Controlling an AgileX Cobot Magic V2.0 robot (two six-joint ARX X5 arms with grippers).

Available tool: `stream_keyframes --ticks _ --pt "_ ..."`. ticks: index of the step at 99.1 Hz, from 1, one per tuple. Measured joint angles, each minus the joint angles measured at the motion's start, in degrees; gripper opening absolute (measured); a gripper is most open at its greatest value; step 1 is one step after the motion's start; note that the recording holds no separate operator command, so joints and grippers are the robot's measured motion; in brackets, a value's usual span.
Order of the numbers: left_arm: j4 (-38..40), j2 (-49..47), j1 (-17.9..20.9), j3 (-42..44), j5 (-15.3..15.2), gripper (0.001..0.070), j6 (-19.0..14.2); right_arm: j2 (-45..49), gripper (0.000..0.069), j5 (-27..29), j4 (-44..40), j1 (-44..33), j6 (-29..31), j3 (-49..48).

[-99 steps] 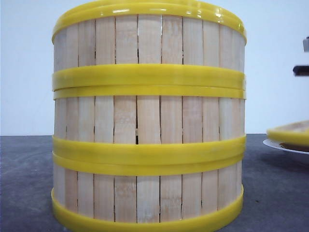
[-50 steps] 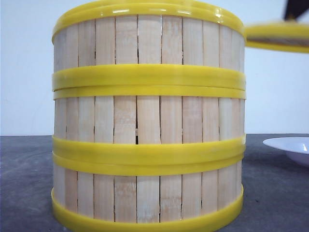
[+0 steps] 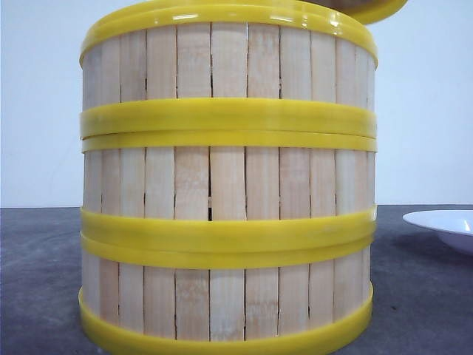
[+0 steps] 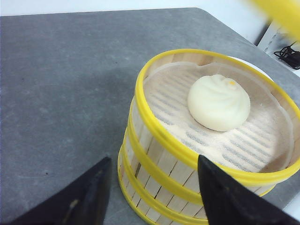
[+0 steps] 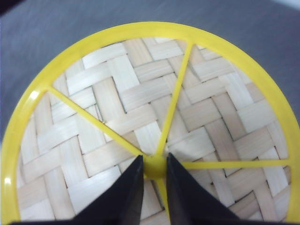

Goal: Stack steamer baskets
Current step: 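Carry the lid over the stack and lower it onto the top basket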

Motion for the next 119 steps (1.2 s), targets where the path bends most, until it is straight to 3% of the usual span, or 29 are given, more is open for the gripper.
stream_keyframes --ticks 11,43,119 --pt "0.0 0.0 0.0 0.0 0.0 0.0346 0.0 3.15 0.0055 4.04 -1.29 4.72 -0.74 0.0" --pt "0.0 0.0 0.0 0.0 0.0 0.0346 0.0 7.28 0.0054 6.78 -1.64 10.95 -1.44 0.0" --pt "-0.02 0.0 0.0 0.0 0.0 0.0346 0.0 10.71 0.0054 8.46 -3.87 12.35 -2.14 0.0"
